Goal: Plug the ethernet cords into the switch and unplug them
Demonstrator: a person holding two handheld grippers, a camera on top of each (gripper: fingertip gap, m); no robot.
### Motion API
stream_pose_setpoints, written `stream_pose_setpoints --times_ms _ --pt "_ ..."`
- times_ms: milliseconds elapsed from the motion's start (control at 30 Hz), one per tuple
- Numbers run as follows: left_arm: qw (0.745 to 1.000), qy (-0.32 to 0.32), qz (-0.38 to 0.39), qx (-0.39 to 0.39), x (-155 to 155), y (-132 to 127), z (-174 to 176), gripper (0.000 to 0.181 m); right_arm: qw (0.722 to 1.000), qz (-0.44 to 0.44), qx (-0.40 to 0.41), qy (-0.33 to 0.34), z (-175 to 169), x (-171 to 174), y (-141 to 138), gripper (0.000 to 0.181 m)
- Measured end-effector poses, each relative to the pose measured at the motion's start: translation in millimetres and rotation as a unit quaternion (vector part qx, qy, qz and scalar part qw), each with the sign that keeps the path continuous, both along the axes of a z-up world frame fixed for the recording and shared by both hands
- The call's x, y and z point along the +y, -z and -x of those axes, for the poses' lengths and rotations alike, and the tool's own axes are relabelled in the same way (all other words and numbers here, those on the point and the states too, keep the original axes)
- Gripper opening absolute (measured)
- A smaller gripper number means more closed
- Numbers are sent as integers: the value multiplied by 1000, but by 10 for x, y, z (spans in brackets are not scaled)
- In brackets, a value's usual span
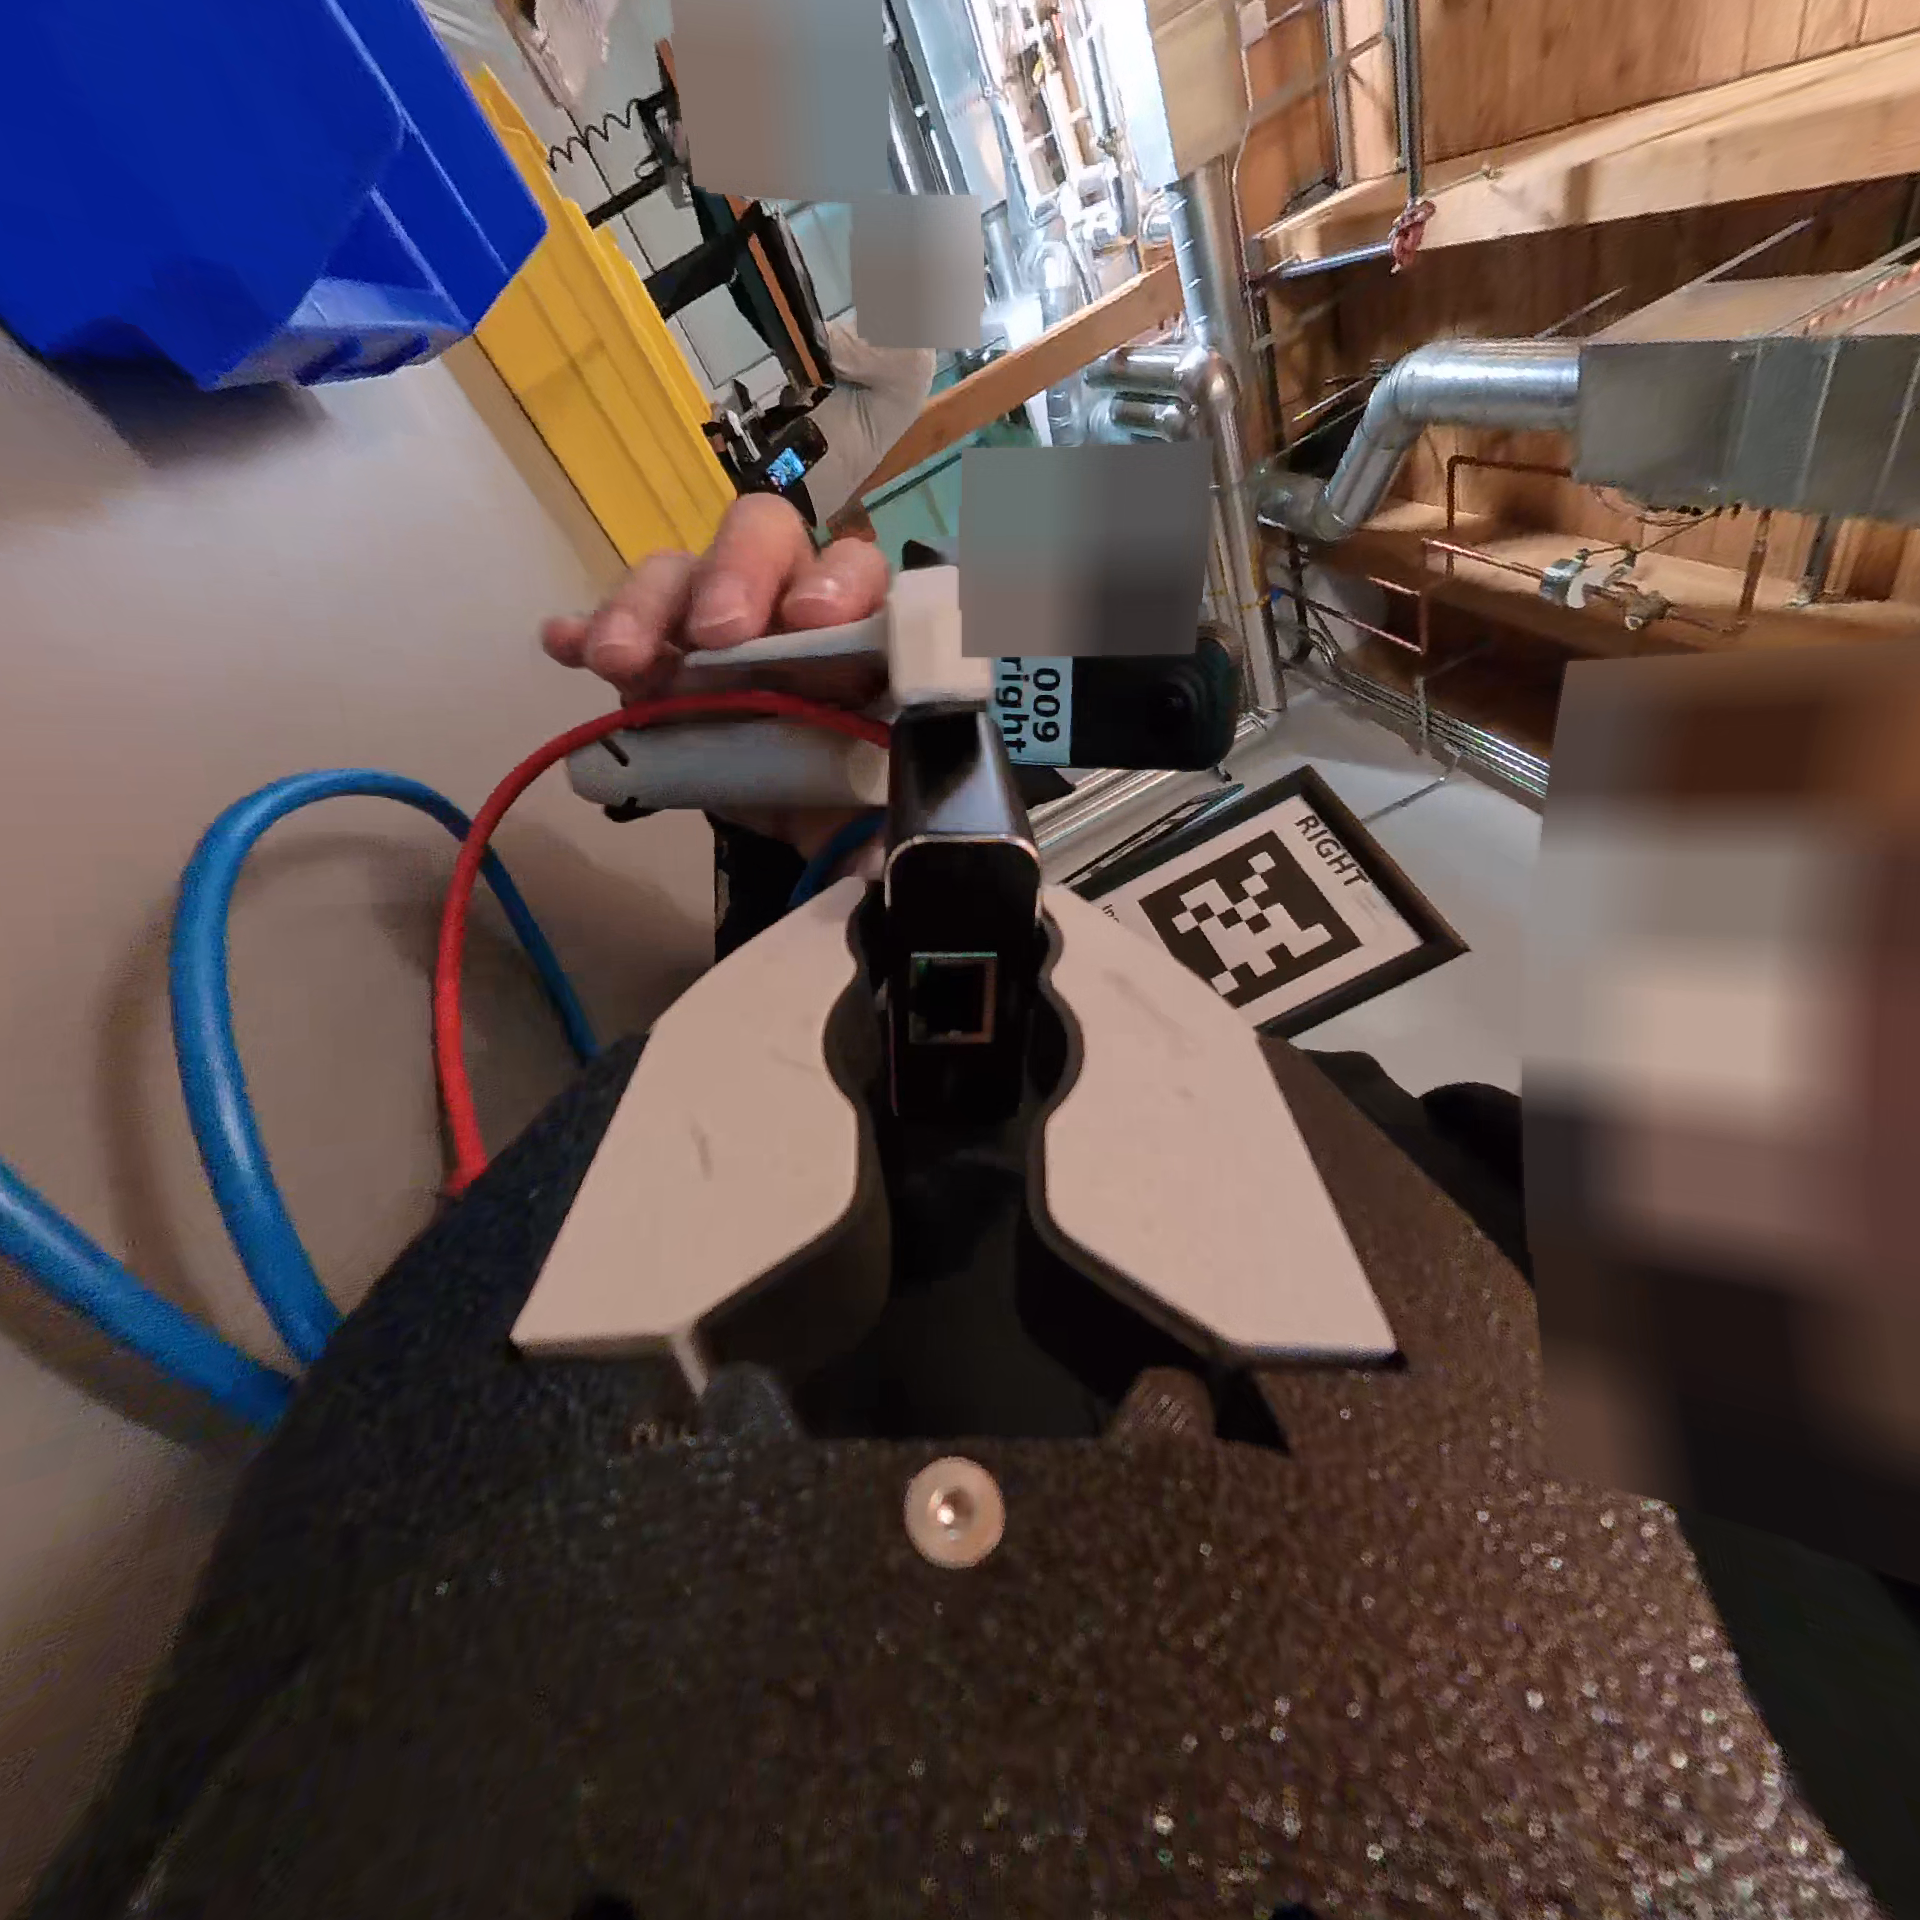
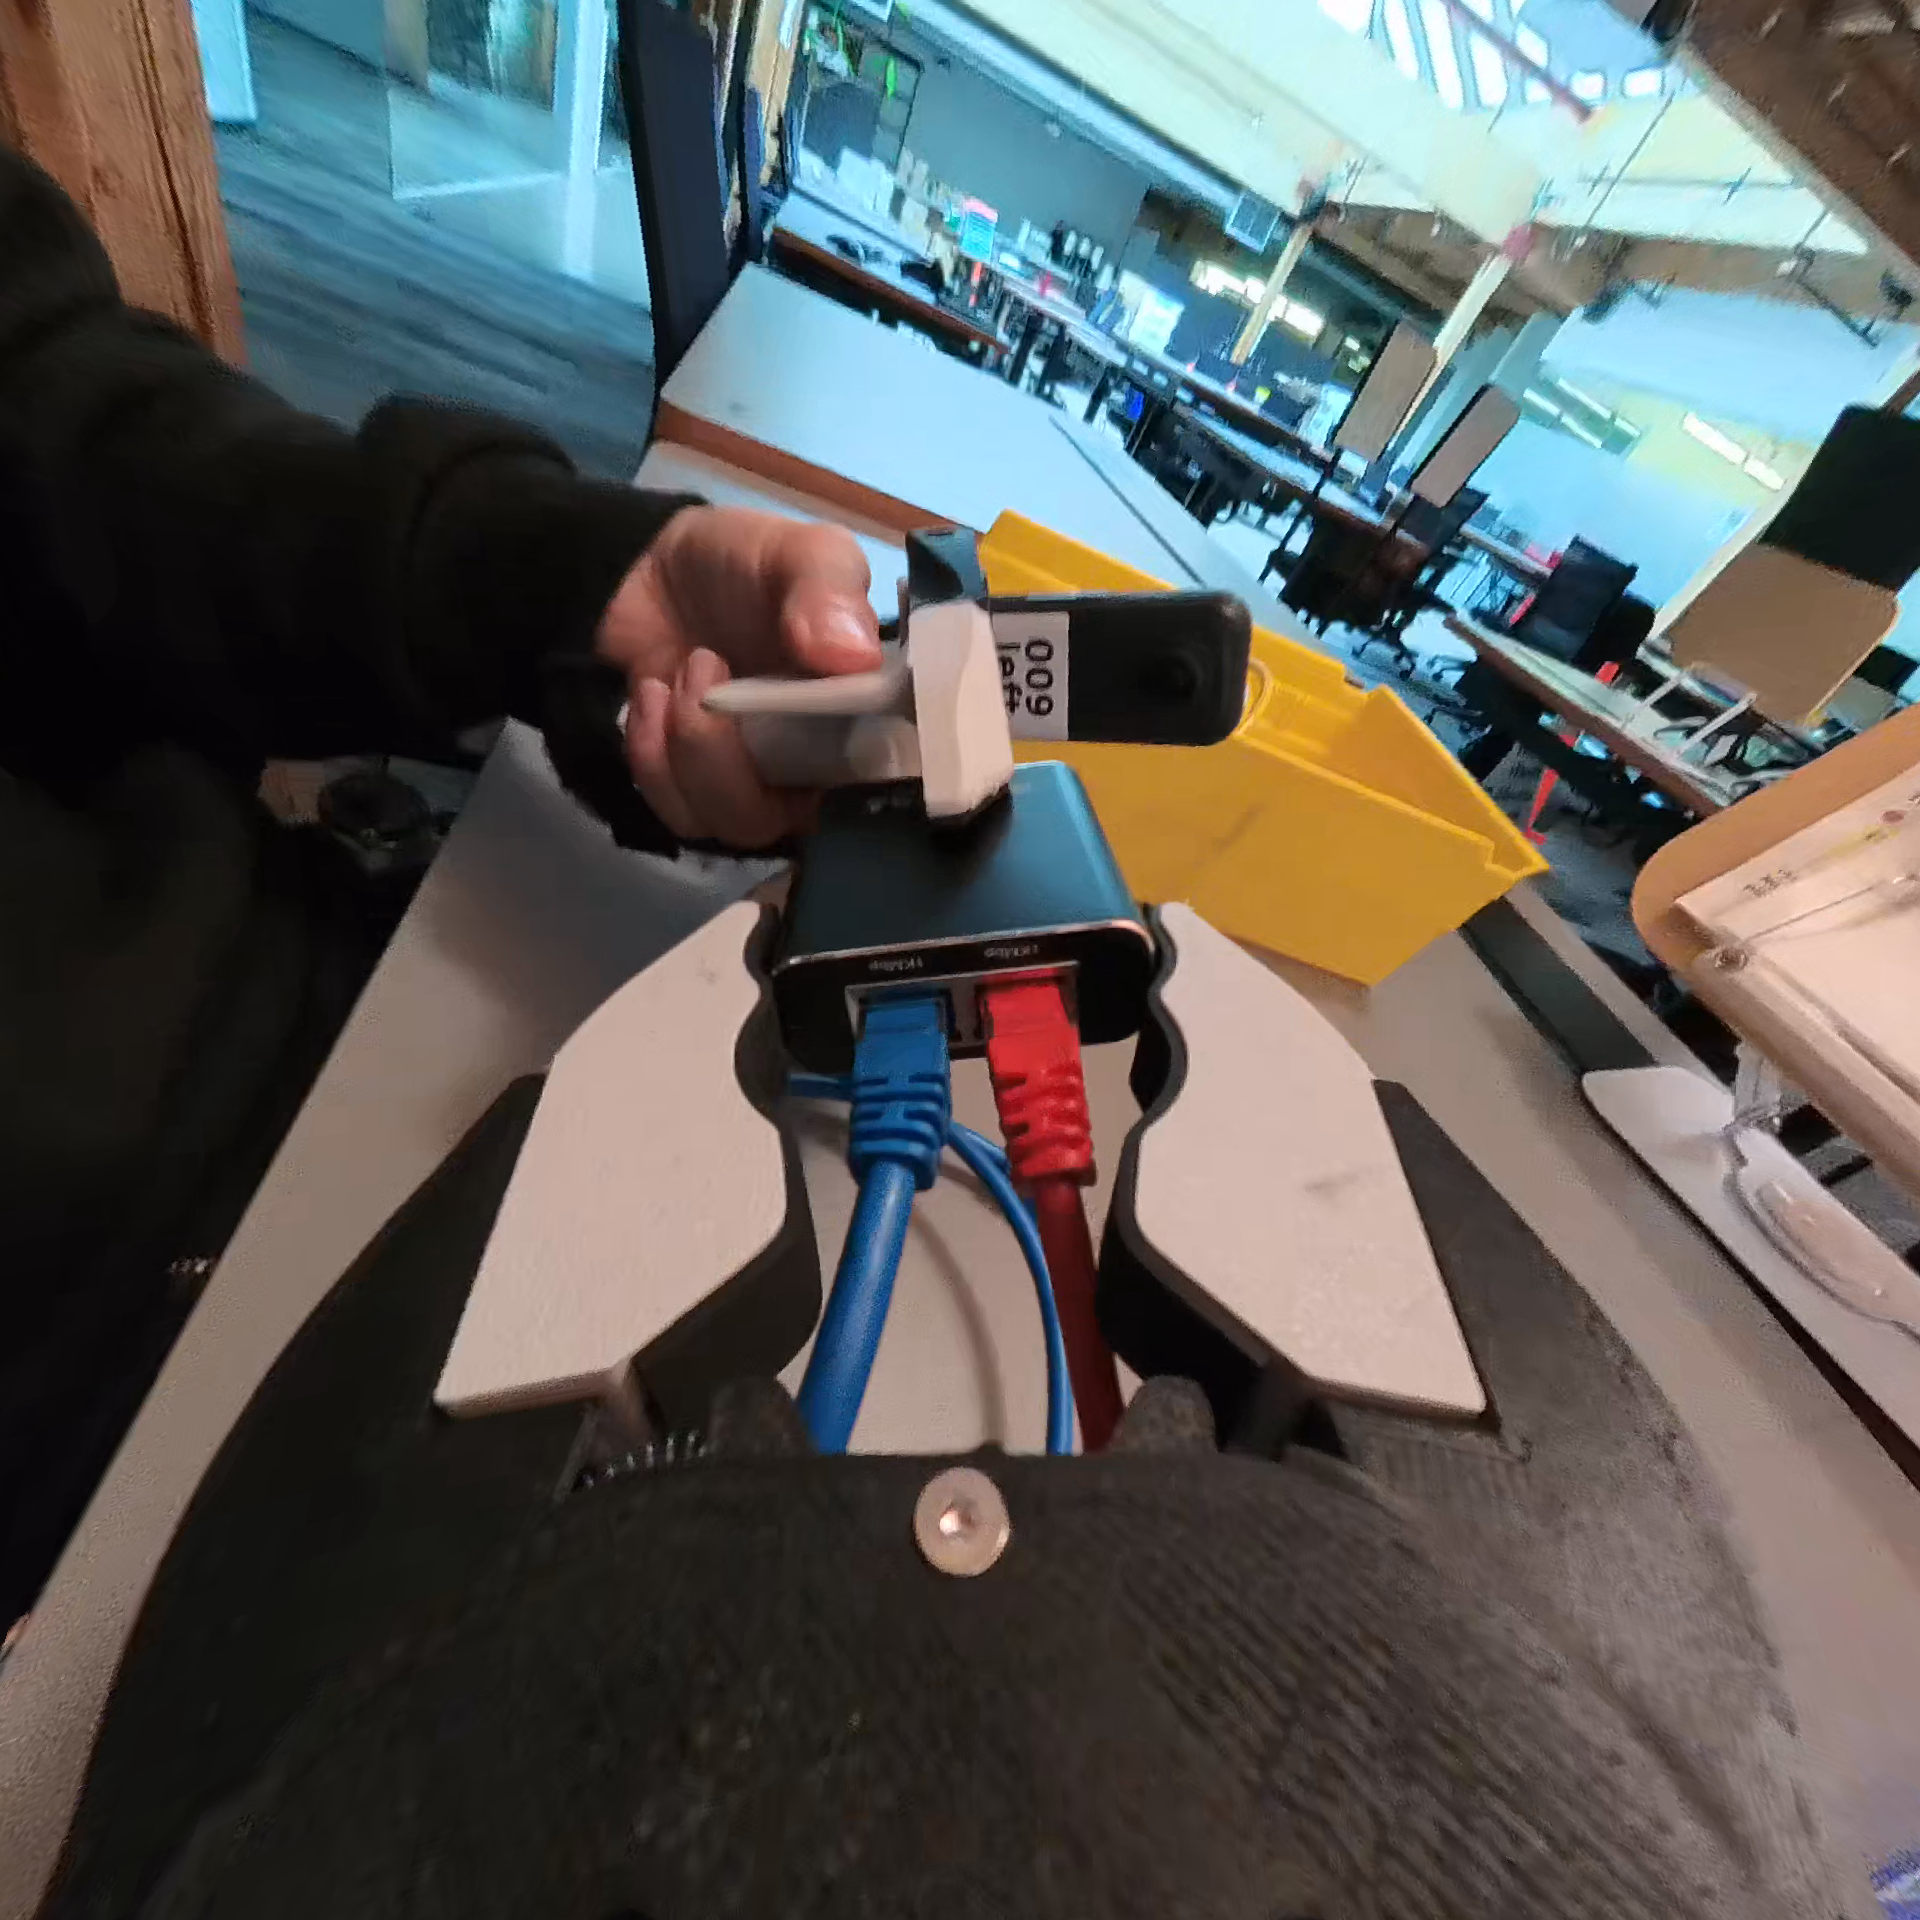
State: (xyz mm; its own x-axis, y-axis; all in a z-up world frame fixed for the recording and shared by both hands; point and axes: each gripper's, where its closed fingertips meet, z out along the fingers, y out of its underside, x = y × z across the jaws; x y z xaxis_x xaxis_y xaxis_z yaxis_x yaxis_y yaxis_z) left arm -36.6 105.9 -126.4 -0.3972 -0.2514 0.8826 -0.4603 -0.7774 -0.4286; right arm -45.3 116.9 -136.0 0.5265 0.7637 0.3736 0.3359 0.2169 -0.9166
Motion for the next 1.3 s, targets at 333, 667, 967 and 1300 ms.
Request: stream_pose_setpoints --times_ms 333,667,967,1300 --pt "999 -37 27 16 121 47 -67 25 999 -18 22 21 -32 133 65 64" --pt "957 -196 -214 12 330 -132 -89 35 978 20 205 41 -348 265 -108 63" --pt "539 -292 -785 91 1718 -427 920 44 966 48 252 37 -549 294 -71 63" --pt "233 69 -949 199 2936 547 1259 47 963 45 267 20 -636 262 -104 63"
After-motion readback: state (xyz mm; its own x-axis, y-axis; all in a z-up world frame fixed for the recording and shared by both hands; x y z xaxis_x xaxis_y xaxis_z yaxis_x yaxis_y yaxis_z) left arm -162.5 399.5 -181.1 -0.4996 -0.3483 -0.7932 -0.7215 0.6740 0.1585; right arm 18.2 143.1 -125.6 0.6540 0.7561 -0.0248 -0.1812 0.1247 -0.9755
